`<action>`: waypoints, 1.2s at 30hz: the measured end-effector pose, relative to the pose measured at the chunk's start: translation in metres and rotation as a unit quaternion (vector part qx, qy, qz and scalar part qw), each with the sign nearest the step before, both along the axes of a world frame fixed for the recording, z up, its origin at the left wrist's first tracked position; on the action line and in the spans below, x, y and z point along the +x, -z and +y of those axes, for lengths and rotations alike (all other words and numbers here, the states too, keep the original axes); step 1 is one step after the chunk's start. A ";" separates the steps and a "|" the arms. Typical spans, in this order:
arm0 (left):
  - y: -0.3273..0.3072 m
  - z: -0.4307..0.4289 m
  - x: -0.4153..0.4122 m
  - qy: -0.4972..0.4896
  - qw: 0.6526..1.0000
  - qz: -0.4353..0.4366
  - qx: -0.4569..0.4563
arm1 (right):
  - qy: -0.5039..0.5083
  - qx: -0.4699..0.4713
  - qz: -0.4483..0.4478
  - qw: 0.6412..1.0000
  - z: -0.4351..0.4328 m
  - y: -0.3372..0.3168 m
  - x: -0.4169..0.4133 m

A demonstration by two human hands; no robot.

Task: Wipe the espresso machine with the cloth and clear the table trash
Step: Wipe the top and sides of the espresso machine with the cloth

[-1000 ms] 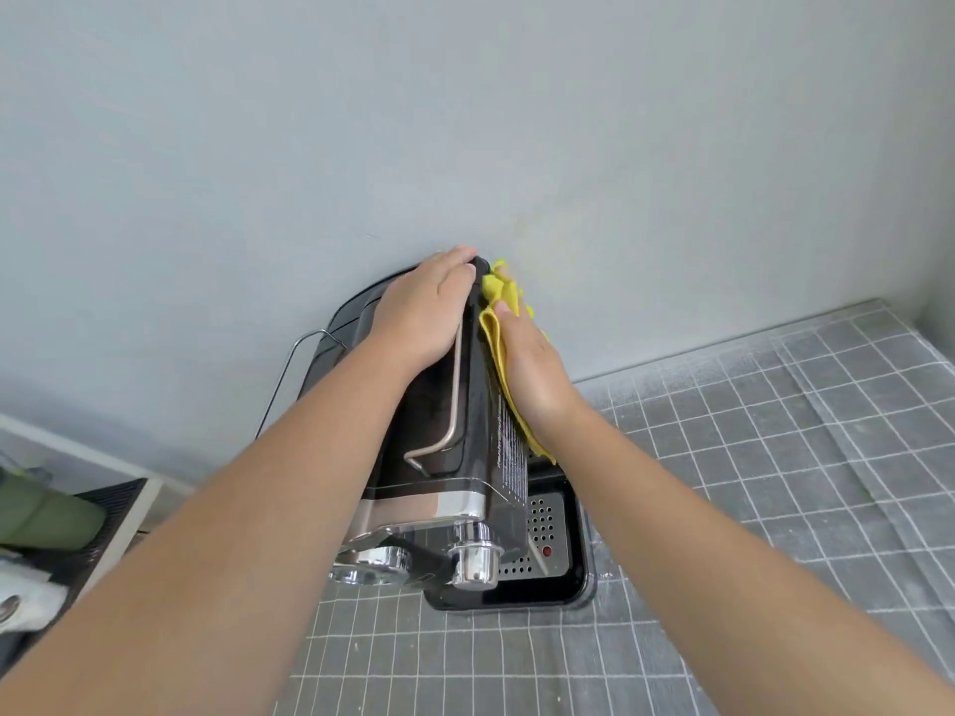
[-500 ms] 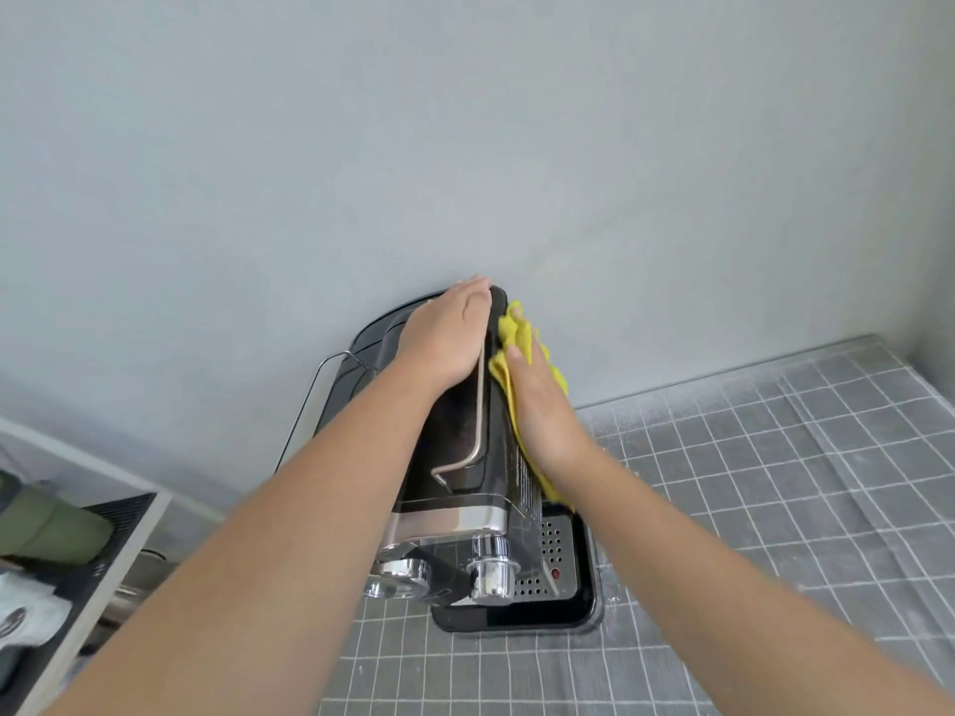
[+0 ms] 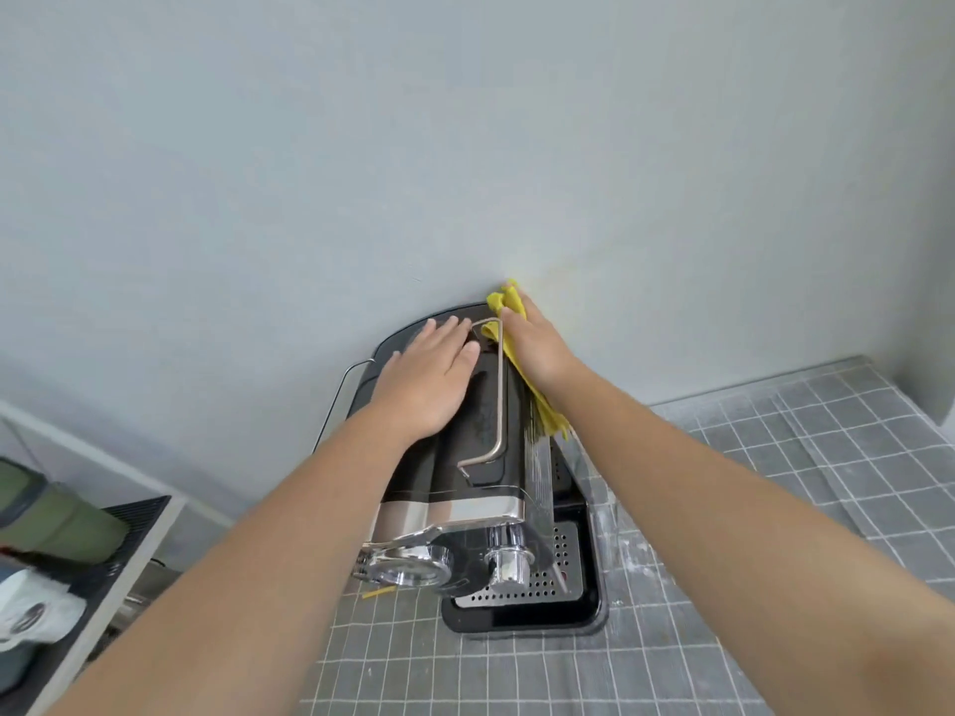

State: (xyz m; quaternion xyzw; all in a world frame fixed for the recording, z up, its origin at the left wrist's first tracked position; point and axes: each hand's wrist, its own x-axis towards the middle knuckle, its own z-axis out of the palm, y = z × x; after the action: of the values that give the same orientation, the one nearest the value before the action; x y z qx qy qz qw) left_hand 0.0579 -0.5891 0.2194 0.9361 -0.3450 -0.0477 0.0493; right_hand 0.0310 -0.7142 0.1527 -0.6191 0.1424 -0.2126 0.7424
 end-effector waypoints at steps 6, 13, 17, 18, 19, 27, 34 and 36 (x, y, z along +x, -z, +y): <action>0.004 0.002 0.003 0.010 0.999 0.014 -0.039 | 0.017 0.009 -0.070 0.997 0.076 0.013 -0.095; 0.003 0.001 0.000 0.010 0.999 0.015 -0.036 | 0.039 0.026 0.000 0.999 0.069 0.016 -0.092; 0.003 0.003 -0.002 0.012 1.000 0.004 -0.028 | 0.039 0.046 0.059 0.996 0.036 0.011 -0.051; 0.003 0.003 -0.002 0.013 1.000 0.004 -0.027 | 0.041 0.052 0.065 0.996 0.039 0.013 -0.053; 0.003 0.004 -0.002 0.013 1.000 0.003 -0.027 | 0.041 0.054 0.063 0.996 0.046 0.015 -0.060; -0.002 0.007 -0.003 0.011 0.986 0.087 -0.140 | 0.091 0.079 0.093 0.988 0.078 0.005 -0.125; -0.024 0.052 0.002 0.037 0.949 0.134 -0.283 | 0.156 -0.072 -0.028 0.985 0.072 -0.085 -0.111; -0.030 0.073 0.014 0.037 0.962 0.111 -0.245 | 0.106 -0.136 -0.066 0.983 0.088 -0.105 -0.097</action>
State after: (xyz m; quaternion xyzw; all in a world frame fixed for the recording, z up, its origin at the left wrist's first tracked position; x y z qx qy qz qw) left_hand 0.0715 -0.5165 0.2491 0.8706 -0.3732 -0.0668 0.3136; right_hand -0.0656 -0.6266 0.2575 -0.6804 0.1277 -0.3481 0.6322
